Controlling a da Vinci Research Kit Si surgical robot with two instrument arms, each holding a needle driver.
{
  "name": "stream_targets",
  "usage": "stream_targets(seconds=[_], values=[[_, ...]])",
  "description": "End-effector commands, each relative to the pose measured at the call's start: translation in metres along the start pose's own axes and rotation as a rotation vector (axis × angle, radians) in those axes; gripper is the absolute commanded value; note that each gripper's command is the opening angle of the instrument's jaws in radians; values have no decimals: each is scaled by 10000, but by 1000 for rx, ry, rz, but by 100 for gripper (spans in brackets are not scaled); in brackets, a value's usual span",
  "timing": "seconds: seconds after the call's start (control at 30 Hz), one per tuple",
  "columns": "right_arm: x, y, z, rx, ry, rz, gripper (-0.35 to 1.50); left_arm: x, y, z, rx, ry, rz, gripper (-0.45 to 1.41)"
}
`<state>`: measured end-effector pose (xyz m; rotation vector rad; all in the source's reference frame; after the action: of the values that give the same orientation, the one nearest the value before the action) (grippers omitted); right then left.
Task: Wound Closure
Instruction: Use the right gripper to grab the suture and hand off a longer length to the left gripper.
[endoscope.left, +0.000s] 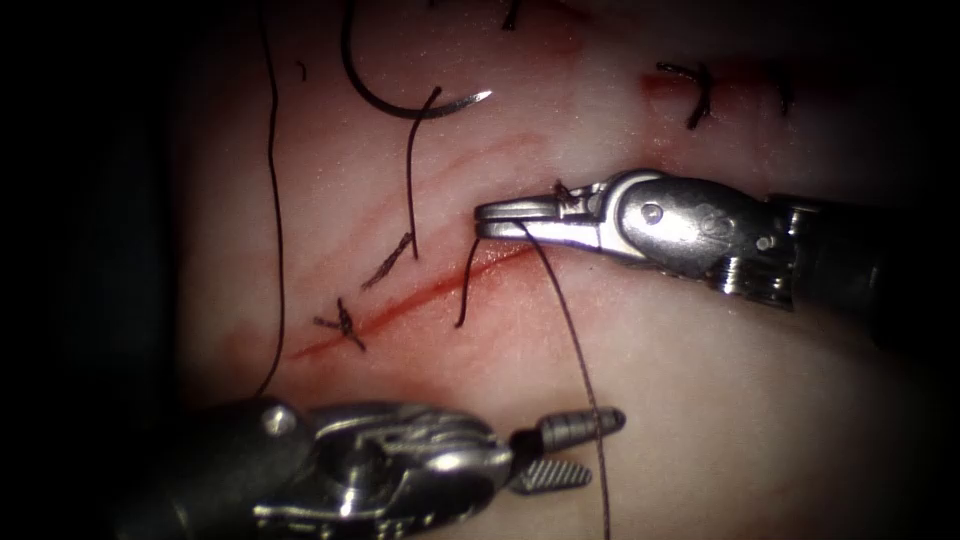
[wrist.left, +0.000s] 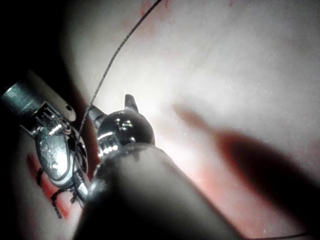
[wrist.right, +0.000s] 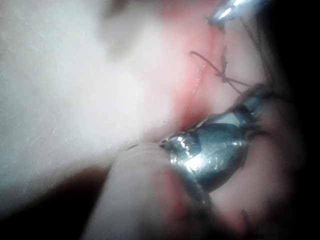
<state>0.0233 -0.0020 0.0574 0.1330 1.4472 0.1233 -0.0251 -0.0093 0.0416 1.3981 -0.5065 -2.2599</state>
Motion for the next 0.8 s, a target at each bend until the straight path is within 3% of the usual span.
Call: stream_targets(seconds=[0.03,0.53,0.8], values=[[-7,6,7,-1,-1,4,-35,-1,-6,4,8,6,5,78],[-13,10,4,-5,-3,7,-35,7,-2,-28,46,-43,10,78],[-13,9,6,-5,-7,6,-35,21,-19,-20,95,-29,53,78]])
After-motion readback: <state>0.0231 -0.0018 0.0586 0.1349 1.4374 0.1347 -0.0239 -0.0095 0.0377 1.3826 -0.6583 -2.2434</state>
